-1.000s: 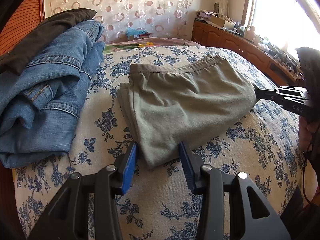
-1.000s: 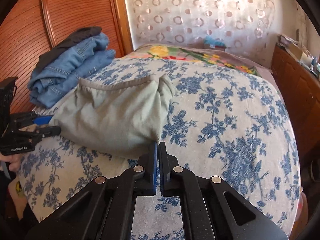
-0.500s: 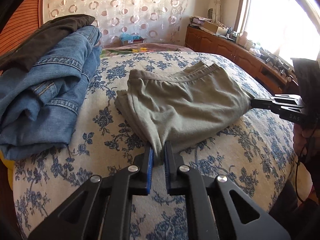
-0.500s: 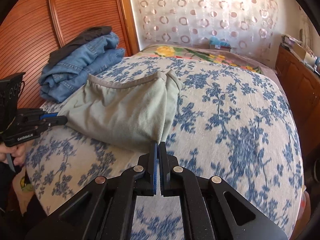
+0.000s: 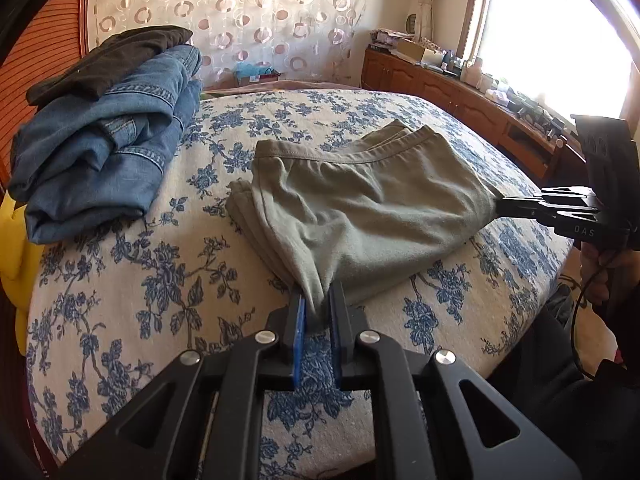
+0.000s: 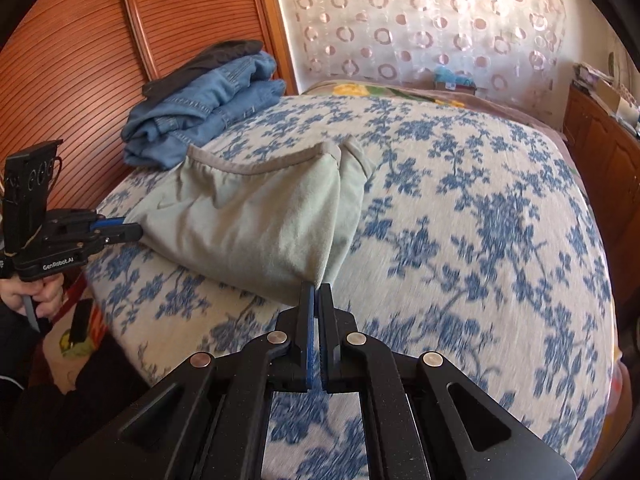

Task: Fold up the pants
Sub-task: 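Open both grippers and release the folded pants, then grasp the waistband edge of the folded pants with both grippers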

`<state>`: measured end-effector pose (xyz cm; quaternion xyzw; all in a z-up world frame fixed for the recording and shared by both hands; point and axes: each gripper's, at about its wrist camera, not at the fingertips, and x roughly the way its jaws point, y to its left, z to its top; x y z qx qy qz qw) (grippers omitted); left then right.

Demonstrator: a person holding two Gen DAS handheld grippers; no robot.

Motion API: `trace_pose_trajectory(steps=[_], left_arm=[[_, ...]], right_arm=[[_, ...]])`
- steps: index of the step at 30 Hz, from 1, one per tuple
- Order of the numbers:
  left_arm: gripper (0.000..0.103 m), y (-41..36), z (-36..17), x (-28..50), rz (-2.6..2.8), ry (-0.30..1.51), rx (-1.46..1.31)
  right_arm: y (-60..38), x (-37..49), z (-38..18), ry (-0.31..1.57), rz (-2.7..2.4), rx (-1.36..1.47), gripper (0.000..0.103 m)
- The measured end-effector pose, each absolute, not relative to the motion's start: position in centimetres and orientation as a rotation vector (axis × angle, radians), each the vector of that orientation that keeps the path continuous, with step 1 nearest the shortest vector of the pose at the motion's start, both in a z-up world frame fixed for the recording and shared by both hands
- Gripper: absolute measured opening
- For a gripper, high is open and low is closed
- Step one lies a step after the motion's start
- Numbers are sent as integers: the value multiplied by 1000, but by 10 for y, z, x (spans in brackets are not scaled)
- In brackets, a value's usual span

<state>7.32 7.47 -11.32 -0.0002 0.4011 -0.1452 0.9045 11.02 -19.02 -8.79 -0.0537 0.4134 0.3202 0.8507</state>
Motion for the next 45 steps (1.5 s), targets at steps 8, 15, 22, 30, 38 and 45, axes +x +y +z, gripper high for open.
trace_pose_trajectory(steps=[8, 15, 22, 30, 38, 45], left_arm=[[31, 78, -101, 72, -275, 814, -5], [43, 87, -84, 77, -251, 774, 7], [56, 84, -77, 86, -258, 754, 31], [65, 79, -79, 99, -262, 745, 40], [66, 77, -93, 122, -261, 787, 38], [65, 81, -97, 143, -260, 793, 17]], right_arm=[[-198, 109, -80, 844, 657, -103, 4], [-194, 116, -62, 787, 663, -107, 11], [-182, 123, -53, 750, 671, -118, 21], [-172, 135, -60, 745, 664, -135, 37], [-162, 156, -71, 778, 661, -152, 44], [-153, 181, -78, 814, 668, -153, 44]])
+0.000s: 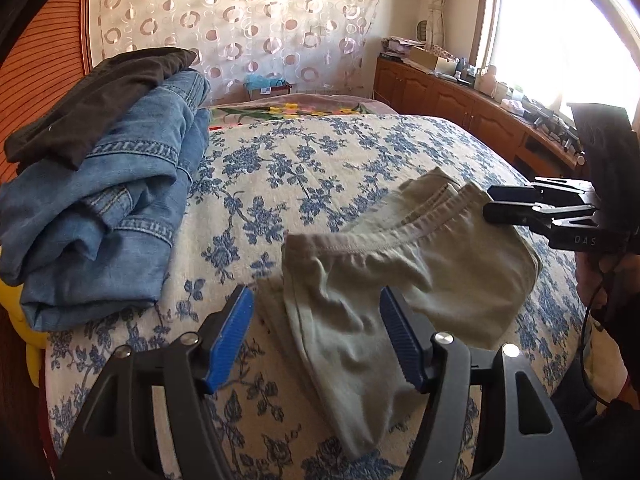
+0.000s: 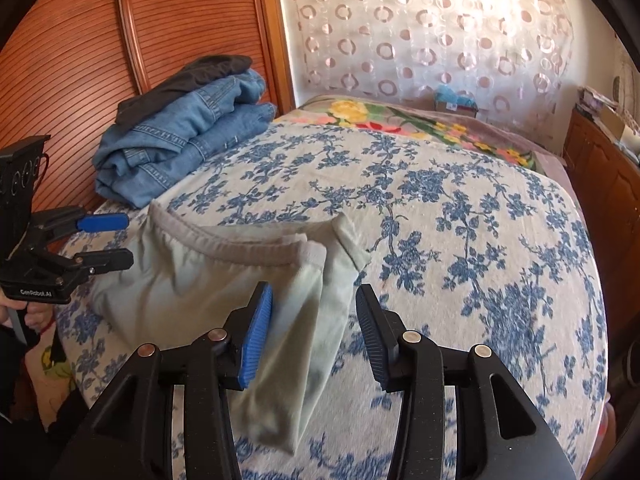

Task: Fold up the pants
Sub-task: 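Grasp the waistband edge of the folded pants with both grippers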

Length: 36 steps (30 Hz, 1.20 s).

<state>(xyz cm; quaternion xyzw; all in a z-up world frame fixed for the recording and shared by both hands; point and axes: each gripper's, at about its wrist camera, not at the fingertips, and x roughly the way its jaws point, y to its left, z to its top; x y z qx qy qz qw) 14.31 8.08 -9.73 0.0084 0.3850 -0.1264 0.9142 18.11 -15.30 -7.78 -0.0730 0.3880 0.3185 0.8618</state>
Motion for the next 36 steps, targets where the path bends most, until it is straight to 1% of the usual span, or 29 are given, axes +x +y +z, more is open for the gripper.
trace_pose_trajectory(steps=[2, 3, 4, 7, 8, 10, 12, 13, 14, 16, 18, 19, 20, 25, 27, 28, 30, 33, 35, 36], left_arm=[[65, 82, -95, 149, -267, 790, 5], [63, 82, -94, 152, -272, 784, 3], [57, 82, -93, 154, -279, 779, 5], [52, 81, -94, 161, -295, 784, 11], [49, 80, -96, 163, -296, 788, 14], [46, 79, -100, 169, -301, 802, 18], [40, 79, -102, 172, -298, 813, 19], [36, 79, -103, 172, -303, 816, 16], [28, 79, -102, 171, -307, 813, 14], [17, 80, -98, 167, -304, 788, 12], [11, 83, -94, 165, -307, 774, -10], [5, 86, -92, 163, -306, 764, -23], [4, 87, -90, 163, -306, 759, -28], [3, 95, -93, 165, -255, 769, -33], [3, 96, -99, 169, -235, 794, -19], [4, 96, -102, 172, -229, 809, -16], [6, 95, -107, 176, -229, 822, -16], [12, 95, -109, 180, -235, 842, -31], [24, 96, -108, 180, -227, 847, -36], [28, 96, -108, 179, -220, 846, -33]], right_arm=[[-150, 186, -77, 820, 680, -150, 44], [-149, 189, -76, 822, 687, -148, 44], [-148, 191, -76, 824, 696, -146, 44], [-144, 197, -77, 838, 713, -152, 43], [-142, 199, -79, 846, 720, -155, 42], [-139, 203, -82, 864, 738, -160, 40], [-136, 206, -85, 875, 756, -165, 35], [-135, 207, -85, 879, 768, -167, 26], [-133, 208, -86, 884, 782, -170, 17], [-133, 207, -83, 869, 793, -170, 9], [-136, 208, -77, 850, 813, -146, 6], [-136, 209, -74, 841, 818, -140, 6], [-135, 210, -70, 830, 825, -139, 5], [-123, 217, -66, 804, 835, -178, 6], [-119, 223, -74, 826, 821, -199, 10], [-118, 226, -79, 842, 800, -208, 19], [-123, 228, -82, 852, 799, -185, 21], [-129, 227, -79, 843, 789, -173, 21], [-132, 225, -77, 840, 780, -169, 23], [-133, 224, -76, 840, 772, -170, 26]])
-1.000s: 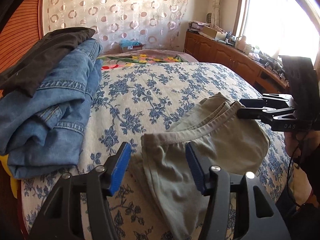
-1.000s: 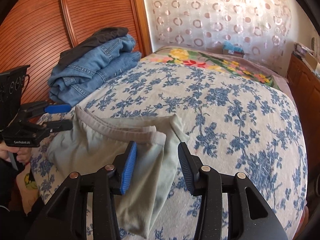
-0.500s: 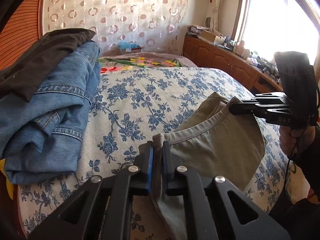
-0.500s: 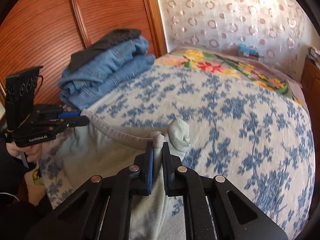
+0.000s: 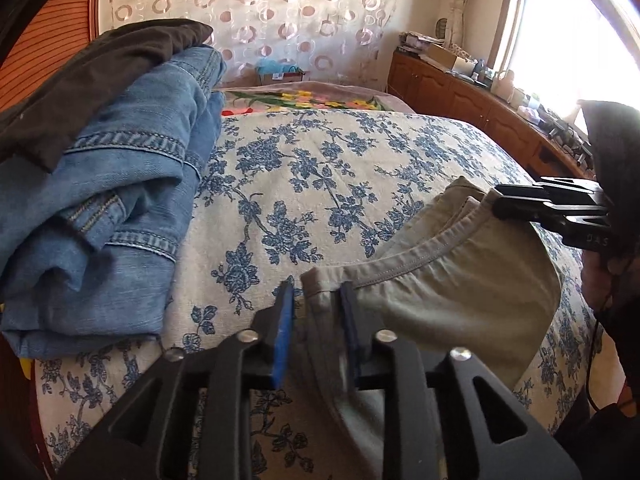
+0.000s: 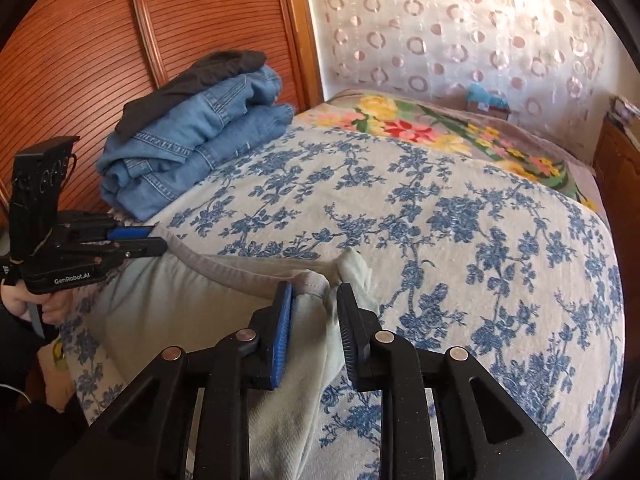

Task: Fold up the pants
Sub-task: 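Grasp the waistband edge of the folded pants with both grippers, then lift the folded grey-green pants with both grippers off the bed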

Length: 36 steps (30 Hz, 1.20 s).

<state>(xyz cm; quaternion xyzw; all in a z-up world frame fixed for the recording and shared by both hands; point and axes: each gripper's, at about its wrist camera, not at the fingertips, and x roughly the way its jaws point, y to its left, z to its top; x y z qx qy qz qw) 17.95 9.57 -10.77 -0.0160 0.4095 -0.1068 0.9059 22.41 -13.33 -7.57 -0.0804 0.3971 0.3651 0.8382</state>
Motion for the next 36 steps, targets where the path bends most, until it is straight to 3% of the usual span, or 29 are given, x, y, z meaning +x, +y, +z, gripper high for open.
trace_pose_trajectory(steps=[2, 5, 19, 22, 25, 32, 36], left_arm=[[42, 98, -106, 175, -212, 838, -38], [44, 101, -108, 168, -218, 853, -59], [45, 103, -122, 165, -188, 896, -72], [45, 102, -122, 167, -185, 896, -72], [45, 100, -122, 169, -183, 894, -64], [45, 101, -123, 169, -182, 884, -54], [45, 100, -123, 169, -182, 884, -47]], right_arm=[[-136, 223, -75, 840, 759, -173, 41], [-136, 224, -81, 861, 752, -190, 49], [-130, 241, -105, 957, 778, -136, 52], [-130, 240, -105, 961, 796, -126, 42], [-128, 241, -105, 972, 812, -121, 40], [-125, 239, -106, 986, 846, -113, 20], [-127, 233, -101, 959, 842, -112, 14]])
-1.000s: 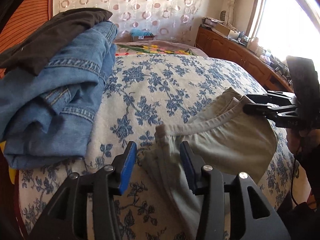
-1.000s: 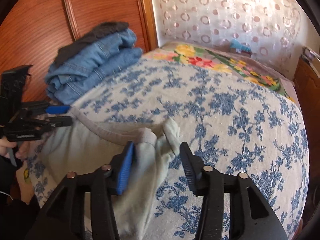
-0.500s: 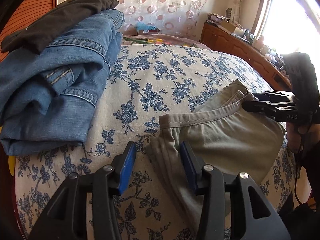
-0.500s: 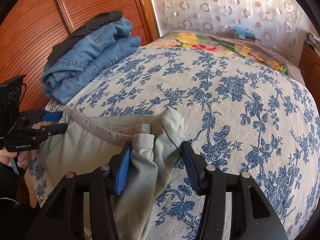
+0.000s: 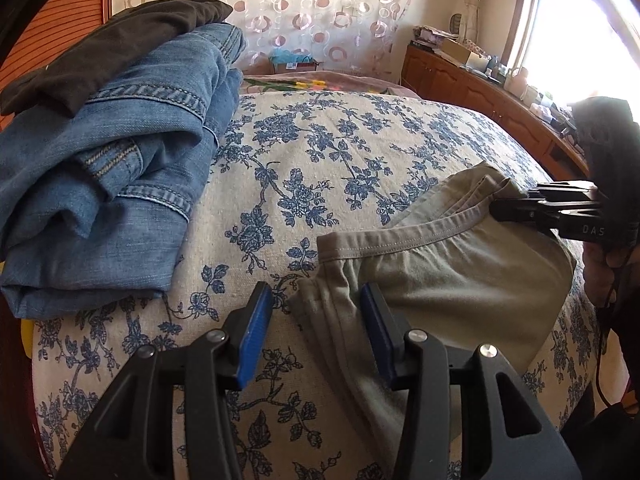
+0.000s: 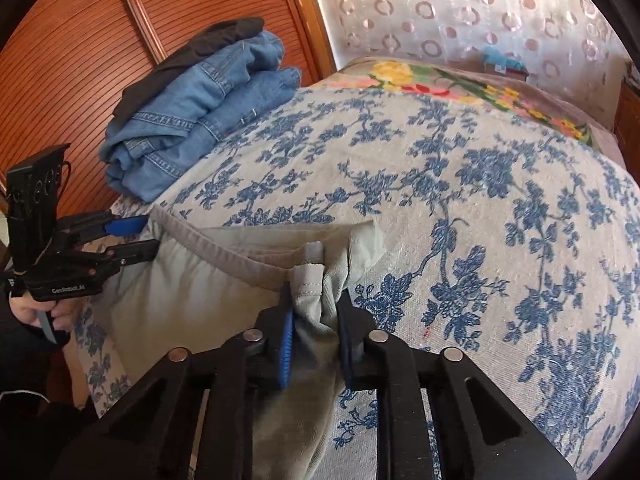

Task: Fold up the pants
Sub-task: 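Lift the folded grey-green pants with both grippers off the bed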

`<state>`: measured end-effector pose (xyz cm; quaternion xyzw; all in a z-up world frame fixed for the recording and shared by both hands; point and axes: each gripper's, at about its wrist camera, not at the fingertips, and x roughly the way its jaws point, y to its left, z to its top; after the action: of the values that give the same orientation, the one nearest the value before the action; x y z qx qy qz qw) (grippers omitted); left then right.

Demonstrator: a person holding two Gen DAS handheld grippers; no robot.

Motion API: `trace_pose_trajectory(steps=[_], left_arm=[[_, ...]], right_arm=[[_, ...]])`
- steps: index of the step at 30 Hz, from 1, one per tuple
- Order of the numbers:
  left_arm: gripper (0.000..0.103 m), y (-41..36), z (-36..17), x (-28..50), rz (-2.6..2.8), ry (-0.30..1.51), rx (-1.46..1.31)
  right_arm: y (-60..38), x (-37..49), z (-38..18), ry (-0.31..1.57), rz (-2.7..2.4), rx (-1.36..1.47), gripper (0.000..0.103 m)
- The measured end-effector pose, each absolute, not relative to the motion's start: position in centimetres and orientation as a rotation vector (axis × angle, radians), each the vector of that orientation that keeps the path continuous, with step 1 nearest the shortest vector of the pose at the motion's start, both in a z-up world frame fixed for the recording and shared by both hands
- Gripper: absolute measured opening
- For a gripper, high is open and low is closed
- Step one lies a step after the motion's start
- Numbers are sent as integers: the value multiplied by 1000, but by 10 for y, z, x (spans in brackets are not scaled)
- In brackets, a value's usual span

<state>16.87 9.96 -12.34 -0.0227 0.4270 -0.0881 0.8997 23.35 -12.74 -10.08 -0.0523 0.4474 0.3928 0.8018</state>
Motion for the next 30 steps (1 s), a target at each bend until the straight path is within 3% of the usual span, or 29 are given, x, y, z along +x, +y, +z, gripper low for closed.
trace_pose_trajectory(steps=[6, 9, 13, 17, 20, 25, 27, 29, 30], left_arm=[[45, 97, -122, 170, -205, 897, -74], [35, 95, -122, 170, -222, 895, -67], [32, 93, -122, 172, -225, 897, -62], [11, 91, -123, 171, -260, 895, -70], [9, 86, -122, 168, -255, 883, -37], [8, 87, -119, 167, -265, 872, -50], [8, 86, -116, 163, -270, 860, -47], [7, 85, -111, 159, -277, 837, -51], [7, 85, -108, 157, -280, 827, -51]], right_arm=[[-139, 218, -87, 901, 806, -111, 13], [-137, 217, -96, 916, 784, -143, 13], [-138, 222, -101, 931, 777, -133, 15], [-137, 224, -103, 935, 759, -141, 20], [-138, 227, -105, 942, 750, -134, 30], [-137, 228, -106, 944, 751, -119, 34], [-136, 227, -106, 938, 747, -130, 34], [-135, 226, -105, 936, 756, -132, 20], [-135, 225, -105, 939, 764, -126, 19]])
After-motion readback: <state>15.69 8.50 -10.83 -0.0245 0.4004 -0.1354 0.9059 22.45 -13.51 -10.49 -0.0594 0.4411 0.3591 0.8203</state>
